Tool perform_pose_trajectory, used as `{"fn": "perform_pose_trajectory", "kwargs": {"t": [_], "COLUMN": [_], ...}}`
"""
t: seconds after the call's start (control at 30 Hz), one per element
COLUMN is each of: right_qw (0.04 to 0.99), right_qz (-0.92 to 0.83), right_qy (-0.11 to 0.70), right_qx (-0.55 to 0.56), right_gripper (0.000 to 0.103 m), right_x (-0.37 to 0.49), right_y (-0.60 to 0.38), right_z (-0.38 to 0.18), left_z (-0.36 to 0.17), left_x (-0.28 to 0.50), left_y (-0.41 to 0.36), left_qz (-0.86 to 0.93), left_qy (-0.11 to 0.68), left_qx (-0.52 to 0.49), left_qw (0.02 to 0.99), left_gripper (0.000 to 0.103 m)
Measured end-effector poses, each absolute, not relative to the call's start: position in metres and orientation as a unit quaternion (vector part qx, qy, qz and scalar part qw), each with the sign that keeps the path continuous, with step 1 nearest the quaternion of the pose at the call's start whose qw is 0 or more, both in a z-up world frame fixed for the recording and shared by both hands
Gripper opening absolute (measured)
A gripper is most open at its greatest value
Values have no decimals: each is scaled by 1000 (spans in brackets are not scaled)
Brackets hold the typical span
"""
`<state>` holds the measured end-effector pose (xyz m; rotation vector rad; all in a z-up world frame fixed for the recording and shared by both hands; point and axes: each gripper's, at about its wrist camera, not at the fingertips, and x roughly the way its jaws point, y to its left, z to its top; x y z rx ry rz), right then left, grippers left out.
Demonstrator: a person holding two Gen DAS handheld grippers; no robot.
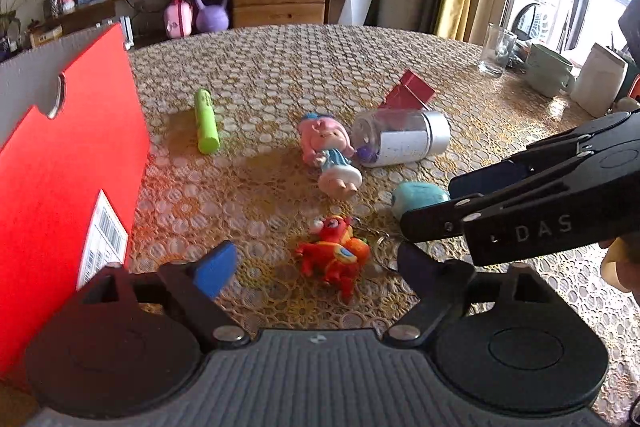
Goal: Organize rigid objects
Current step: 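Grasp the red dragon keychain with the left tool while the right tool grasps the teal egg toy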
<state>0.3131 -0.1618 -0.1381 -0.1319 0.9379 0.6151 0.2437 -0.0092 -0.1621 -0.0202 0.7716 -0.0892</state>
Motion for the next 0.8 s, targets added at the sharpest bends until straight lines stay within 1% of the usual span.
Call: {"fn": "perform_pose_trajectory", "kwargs": {"t": [0.03, 0.1, 0.17, 0.2, 0.27, 0.3, 0.37, 0.57, 0.8], "right_qw": [845, 846, 847, 848, 848, 849, 850, 858, 866], "right_qz": [292, 291, 292, 292, 293, 292, 293, 275, 255], "right_qy": [444, 443, 440, 439, 439, 437, 434, 432, 430], "right_qx": [-60, -58, -57, -57, -54, -55, -54, -46, -23], "right_gripper": [54, 50, 48, 46, 41, 39, 34, 33, 33], "right_x": [314, 315, 315, 315, 314, 314, 312, 306, 286], "right_y": [-162, -161, -161, -161, -160, -159, -158, -159, -171], "right_z": [-138, -139, -139, -138, -139, -139, -139, -137, -122], "left_z": [-162, -161, -160, -160, -159, -159, -158, -156, -146], "left_x": [244, 243, 242, 241, 239, 238, 237, 242, 238], "left_y": [-8, -8, -8, -9, -13, -16, -19, -18, -11], "left_qz": [-44, -41, -47, -51, -57, -59, -68, -63, -55], "left_qy": [374, 371, 368, 367, 365, 364, 363, 374, 377], "left_qx": [-9, -6, -3, 0, 14, 23, 28, 27, 11], "left_qw": [926, 928, 929, 929, 929, 929, 929, 925, 925], "left_gripper": [80, 66, 60, 55, 50, 44, 39, 38, 38]}}
